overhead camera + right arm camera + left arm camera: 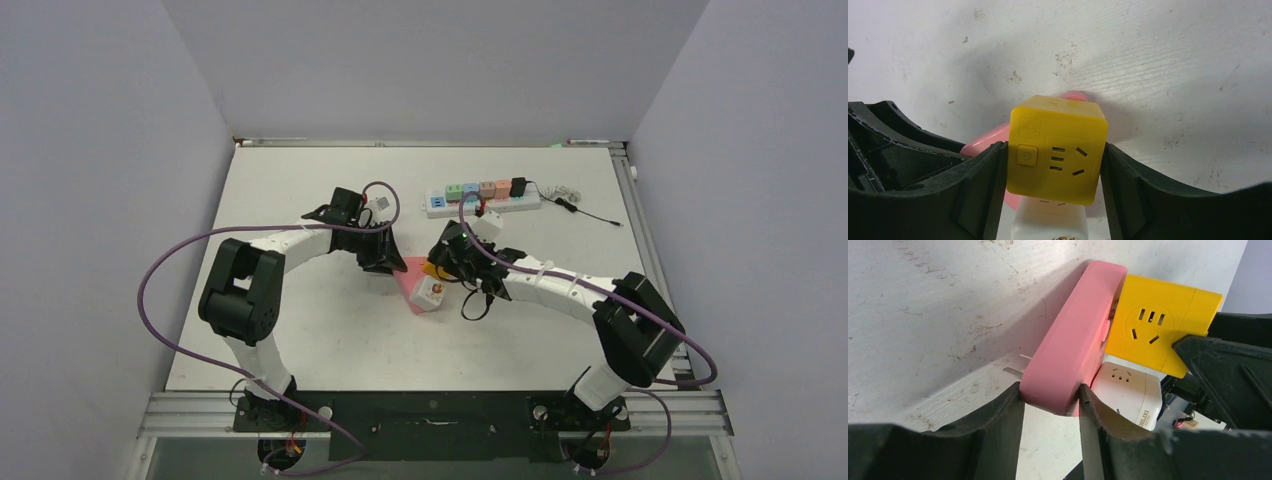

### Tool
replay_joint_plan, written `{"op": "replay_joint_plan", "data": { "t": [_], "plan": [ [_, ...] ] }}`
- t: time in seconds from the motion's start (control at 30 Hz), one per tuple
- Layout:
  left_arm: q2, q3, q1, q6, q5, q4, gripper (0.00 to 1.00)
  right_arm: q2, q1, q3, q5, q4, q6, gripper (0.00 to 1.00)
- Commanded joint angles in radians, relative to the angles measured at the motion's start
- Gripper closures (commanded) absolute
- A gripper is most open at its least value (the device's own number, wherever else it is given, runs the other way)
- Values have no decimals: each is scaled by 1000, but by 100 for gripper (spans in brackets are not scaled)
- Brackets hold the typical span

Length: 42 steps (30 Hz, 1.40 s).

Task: Pull the plug off the socket
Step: Remove the plug from the socket.

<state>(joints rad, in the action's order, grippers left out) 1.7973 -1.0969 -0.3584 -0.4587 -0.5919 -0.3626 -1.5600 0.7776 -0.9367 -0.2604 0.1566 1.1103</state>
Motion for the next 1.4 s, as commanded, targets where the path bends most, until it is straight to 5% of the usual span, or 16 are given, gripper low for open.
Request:
{"op": "replay_joint_plan", "data": {
  "t": [0.0,0.47,1.37],
  "plan": [
    [-4,-5,-7,70,129,-33,100,-44,54,-98,-153,145,-64,95],
    [-9,-5,-7,69,131,-31,100,-137,164,-249,-335,280,-99,95],
    [-29,-12,-7,84,164,-46,100,5,-131,81,164,-59,-89,95]
  ]
}}
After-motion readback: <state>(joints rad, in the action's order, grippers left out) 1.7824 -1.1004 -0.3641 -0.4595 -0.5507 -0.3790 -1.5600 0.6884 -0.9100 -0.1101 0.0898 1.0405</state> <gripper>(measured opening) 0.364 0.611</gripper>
